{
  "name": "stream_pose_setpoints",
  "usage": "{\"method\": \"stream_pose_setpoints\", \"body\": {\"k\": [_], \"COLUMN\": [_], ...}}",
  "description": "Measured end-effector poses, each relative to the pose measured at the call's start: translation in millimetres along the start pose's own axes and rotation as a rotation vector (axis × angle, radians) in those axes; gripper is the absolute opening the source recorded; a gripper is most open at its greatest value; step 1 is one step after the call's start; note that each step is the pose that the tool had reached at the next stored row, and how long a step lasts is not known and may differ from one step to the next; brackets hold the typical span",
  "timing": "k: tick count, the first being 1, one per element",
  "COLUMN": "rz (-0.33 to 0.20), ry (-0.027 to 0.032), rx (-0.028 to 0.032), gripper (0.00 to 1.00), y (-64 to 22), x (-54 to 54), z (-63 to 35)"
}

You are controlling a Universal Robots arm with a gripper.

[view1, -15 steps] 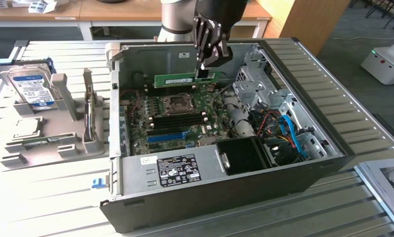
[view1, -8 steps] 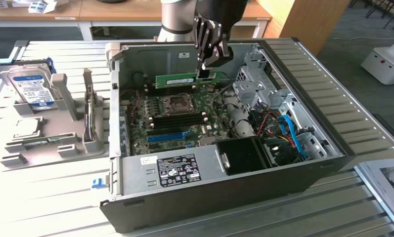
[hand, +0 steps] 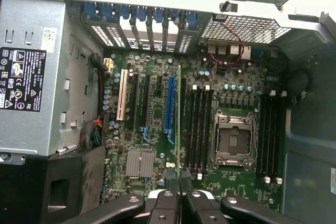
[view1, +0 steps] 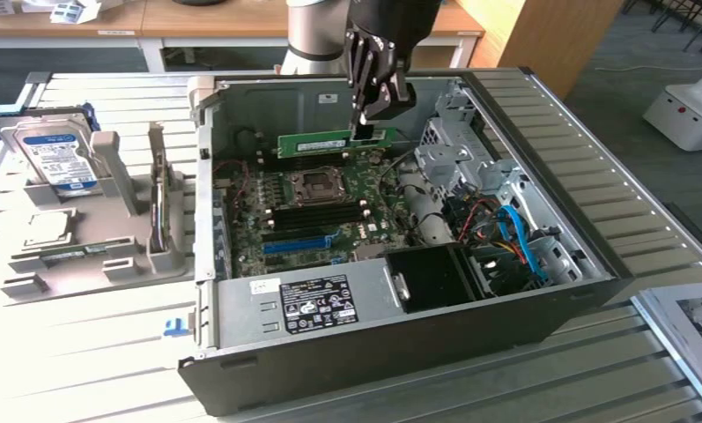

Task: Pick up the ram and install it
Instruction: 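Pick up the ram and move it above insertion slot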

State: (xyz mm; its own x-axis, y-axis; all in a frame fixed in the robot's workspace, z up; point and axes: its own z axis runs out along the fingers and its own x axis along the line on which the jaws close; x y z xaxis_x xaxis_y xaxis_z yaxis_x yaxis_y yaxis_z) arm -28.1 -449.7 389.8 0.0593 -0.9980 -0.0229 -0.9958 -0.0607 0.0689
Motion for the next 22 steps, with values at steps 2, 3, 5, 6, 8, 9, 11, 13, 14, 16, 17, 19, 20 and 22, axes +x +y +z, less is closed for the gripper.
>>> {"method": "stream_pose_setpoints", "body": {"k": [2,3,5,6,8,9,11,13,14,16,17,19,20,22], "rz": [0.0,0.0,0.0,0.001,0.001,0.001,0.002,0.002,0.002,0.003,0.003,0.004,0.004,0.004], "ry": [0.0001,-0.0001,-0.0002,-0.0001,-0.0001,-0.0002,-0.0003,-0.0002,-0.0002,-0.0004,-0.0004,-0.0003,-0.0003,-0.0004], "rx": [-0.0001,-0.0001,0.0,0.0,0.0,0.0,0.0,0.0,0.0,0.0001,0.0001,0.0001,0.0,0.0001], "gripper": [0.12,0.12,0.12,0.12,0.12,0.12,0.12,0.12,0.12,0.12,0.12,0.12,0.12,0.12], "y": [0.1,-0.1,-0.4,-0.5,-0.7,-0.8,-1.1,-1.3,-1.5,-1.8,-1.9,-2.2,-2.3,-2.5], "x": [-1.5,-2.8,-6.0,-7.7,-11.3,-13.3,-17.6,-22.1,-24.3,-28.4,-30.6,-34.8,-36.8,-40.5], "z": [0.0,0.1,0.3,0.3,0.5,0.6,0.8,1.0,1.1,1.4,1.4,1.6,1.7,1.8]}}
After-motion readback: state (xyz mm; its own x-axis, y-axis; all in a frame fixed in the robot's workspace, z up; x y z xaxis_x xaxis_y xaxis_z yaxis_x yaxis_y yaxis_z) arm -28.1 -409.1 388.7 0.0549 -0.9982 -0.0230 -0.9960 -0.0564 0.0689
